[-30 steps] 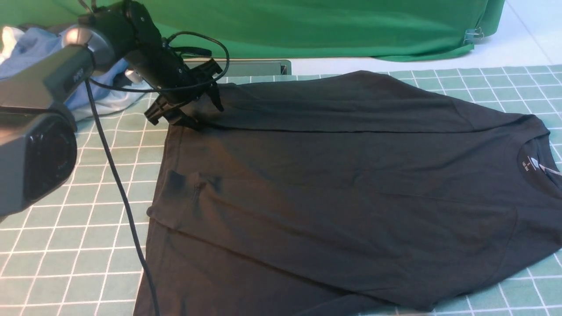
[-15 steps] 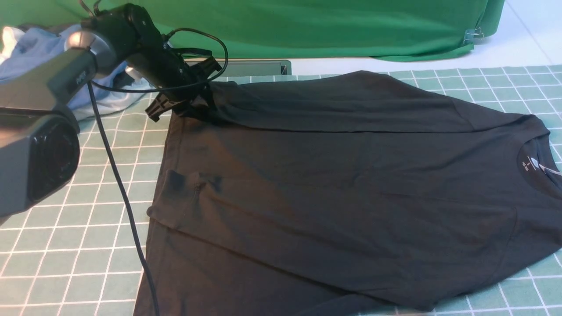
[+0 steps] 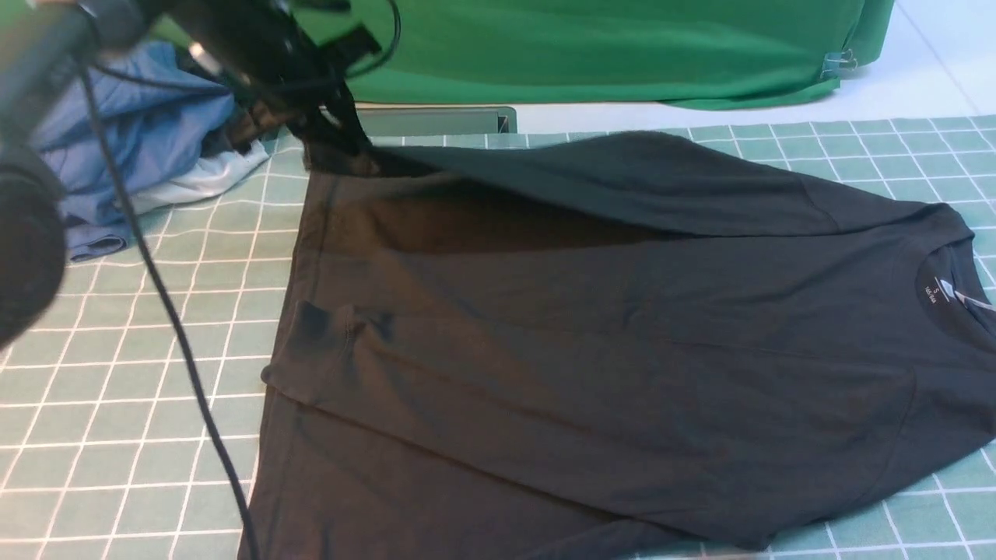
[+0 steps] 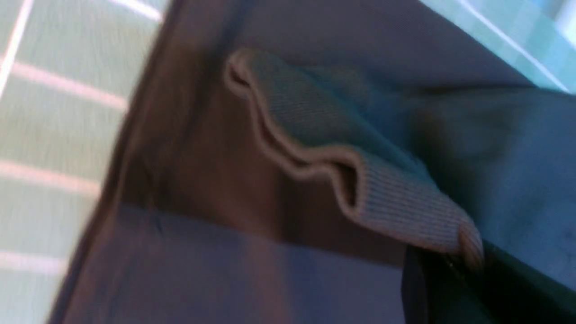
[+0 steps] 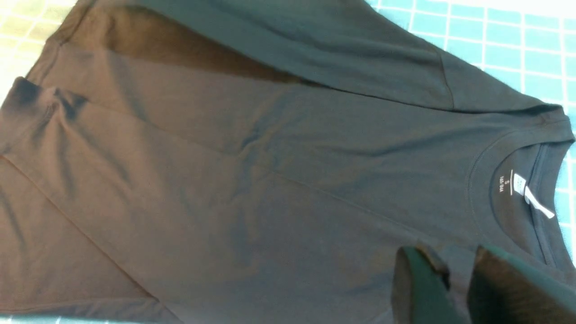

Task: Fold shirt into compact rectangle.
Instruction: 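Fold the left side of the dark shirt inward over its body with the left gripper, then grasp the near edge of the shirt at its hem and shoulder corners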

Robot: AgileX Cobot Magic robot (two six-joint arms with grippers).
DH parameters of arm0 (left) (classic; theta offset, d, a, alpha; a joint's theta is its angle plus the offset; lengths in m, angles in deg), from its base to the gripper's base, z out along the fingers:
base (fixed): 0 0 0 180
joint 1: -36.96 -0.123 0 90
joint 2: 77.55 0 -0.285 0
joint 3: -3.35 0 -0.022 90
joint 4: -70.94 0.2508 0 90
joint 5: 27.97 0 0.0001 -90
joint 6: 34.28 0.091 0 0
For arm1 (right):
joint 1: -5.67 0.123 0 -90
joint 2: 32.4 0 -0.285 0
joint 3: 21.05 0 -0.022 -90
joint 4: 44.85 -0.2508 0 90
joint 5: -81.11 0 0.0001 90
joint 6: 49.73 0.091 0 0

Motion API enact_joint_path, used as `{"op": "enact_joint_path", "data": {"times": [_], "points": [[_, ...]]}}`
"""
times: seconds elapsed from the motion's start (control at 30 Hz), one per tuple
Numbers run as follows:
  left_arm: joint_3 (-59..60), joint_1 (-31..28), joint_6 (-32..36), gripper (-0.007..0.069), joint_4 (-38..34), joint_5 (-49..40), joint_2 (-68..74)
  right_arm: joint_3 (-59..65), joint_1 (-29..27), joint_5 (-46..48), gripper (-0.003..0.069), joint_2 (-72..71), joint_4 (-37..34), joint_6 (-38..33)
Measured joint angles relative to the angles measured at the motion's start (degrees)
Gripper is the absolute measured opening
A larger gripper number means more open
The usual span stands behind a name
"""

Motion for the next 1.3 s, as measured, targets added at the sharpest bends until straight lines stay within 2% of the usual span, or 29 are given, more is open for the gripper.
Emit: {"op": "enact_joint_path", "data": {"times": [0.17, 0.27, 0.43, 0.57, 0.67, 0.87, 1.0, 1.17, 1.2, 1.3], "points": [[5.3, 0.8, -0.7, 0.0021, -0.7, -0.5, -7.4, 0.0, 0.0, 0.3, 0.0205, 0.0, 0.0, -0.1], [13.0, 2.4, -0.7, 0.0021, 0.0, -0.5, -12.0, 0.0, 0.0, 0.3, 0.0209, 0.0, 0.1, -0.1], [26.1, 6.6, -1.0, 0.0021, 7.0, -0.8, -16.9, 0.0, 0.0, 0.3, 0.0214, 0.0, 0.1, -0.1], [35.9, 9.3, -4.3, 0.0021, 14.8, 1.5, -18.0, 0.0, 0.0, 0.8, 0.0218, 0.0, 0.1, -0.1], [39.2, 9.2, -5.2, 0.0021, 17.2, 2.2, -18.0, 0.0, 0.0, 0.9, 0.0223, 0.0, 0.1, -0.1], [43.4, 9.2, -3.9, 0.0037, 16.7, 1.5, -18.2, 0.0, 0.0, 1.1, 0.023, 0.0, 0.2, -0.1], [44.6, 9.2, -3.2, 0.0119, 16.5, 0.4, -18.1, 0.0, 0.0, 1.1, 0.0235, 0.0, 0.2, -0.1], [43.3, 9.2, -2.7, 0.0323, 17.4, -0.7, -18.4, 0.0, 0.0, 1.1, 0.0235, 0.0, 0.2, -0.1], [43.2, 9.2, -2.6, 0.0331, 17.4, -0.7, -18.5, 0.0, 0.0, 1.1, 0.0235, 0.0, 0.2, -0.1], [43.1, 9.2, -0.6, 0.0456, 16.9, -0.6, -21.0, 0.0, 0.0, 1.1, 0.0235, 0.0, 0.2, -0.1]]}}
